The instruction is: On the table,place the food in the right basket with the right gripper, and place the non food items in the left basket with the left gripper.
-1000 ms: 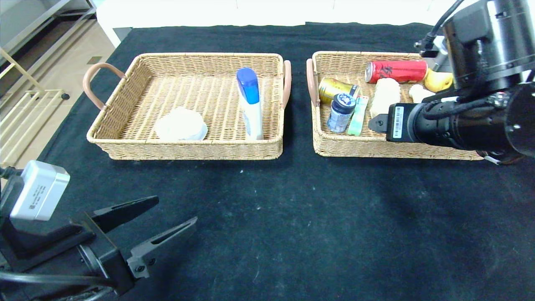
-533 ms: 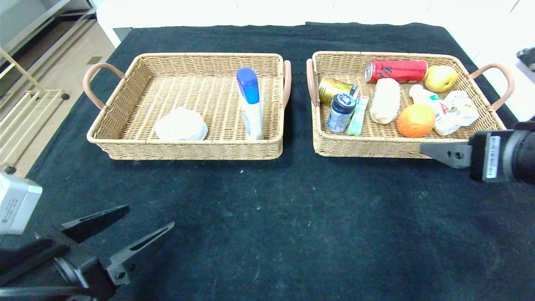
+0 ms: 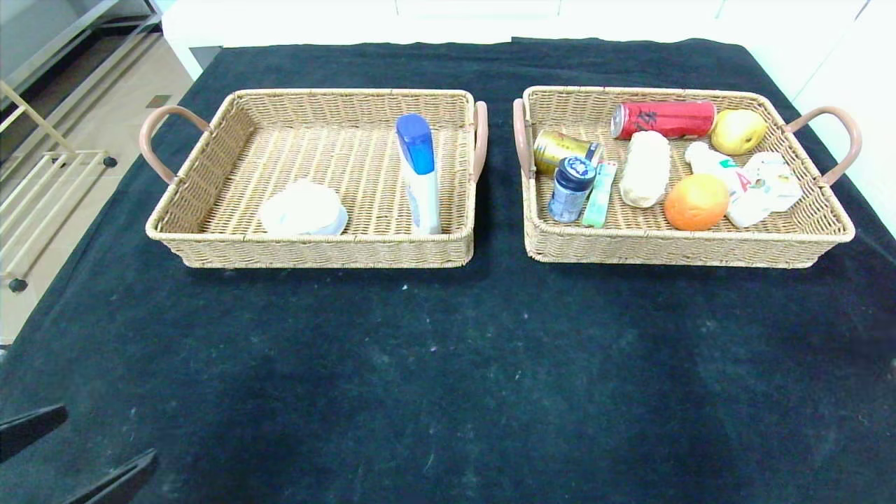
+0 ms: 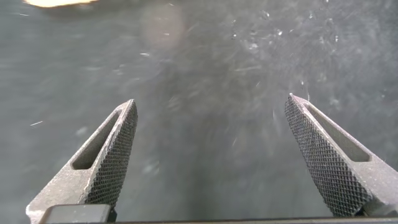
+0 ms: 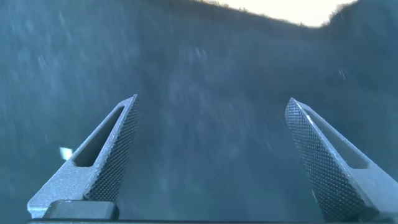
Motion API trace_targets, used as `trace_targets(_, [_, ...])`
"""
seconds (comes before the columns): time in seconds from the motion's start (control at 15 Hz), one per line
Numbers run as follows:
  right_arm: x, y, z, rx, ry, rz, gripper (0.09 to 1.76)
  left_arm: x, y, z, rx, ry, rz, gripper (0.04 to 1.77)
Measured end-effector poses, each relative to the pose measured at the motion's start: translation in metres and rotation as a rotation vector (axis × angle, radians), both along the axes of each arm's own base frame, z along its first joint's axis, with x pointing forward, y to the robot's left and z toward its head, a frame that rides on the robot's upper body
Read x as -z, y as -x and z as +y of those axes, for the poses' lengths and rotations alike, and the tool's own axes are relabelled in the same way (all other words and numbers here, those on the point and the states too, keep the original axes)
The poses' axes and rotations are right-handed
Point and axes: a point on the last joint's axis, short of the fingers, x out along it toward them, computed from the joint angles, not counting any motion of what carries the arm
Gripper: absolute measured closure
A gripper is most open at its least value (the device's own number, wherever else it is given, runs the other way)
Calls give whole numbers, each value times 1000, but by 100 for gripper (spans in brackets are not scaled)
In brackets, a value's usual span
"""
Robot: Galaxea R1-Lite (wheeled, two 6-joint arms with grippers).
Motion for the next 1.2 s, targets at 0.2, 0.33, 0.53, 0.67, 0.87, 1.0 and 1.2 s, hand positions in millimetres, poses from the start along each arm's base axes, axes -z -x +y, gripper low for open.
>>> trace_targets(0.2, [6,41,-21,-103,-43,63,15,-16,21,9,-40,15,-80,9])
trace_targets(0.33, [-1,73,-32,-143,-103,40,15,-20,31,13,-84,4,-115,9])
trace_targets(0.53, [0,113,-38,-94,-149,-48,15,-23,46,16,-129,-35,-134,9])
trace_targets(0.67, [7,133,-37,-43,-156,-83,15,-27,59,18,-157,-61,-151,9])
trace_targets(0.87, [14,150,-32,34,-159,-141,15,-37,76,18,-194,-68,-195,9])
trace_targets(1.0, [20,155,-27,73,-154,-154,15,-35,86,16,-190,-73,-202,9])
trace_targets(1.2, [40,159,-23,77,-147,-145,15,-18,99,13,-162,-73,-191,9])
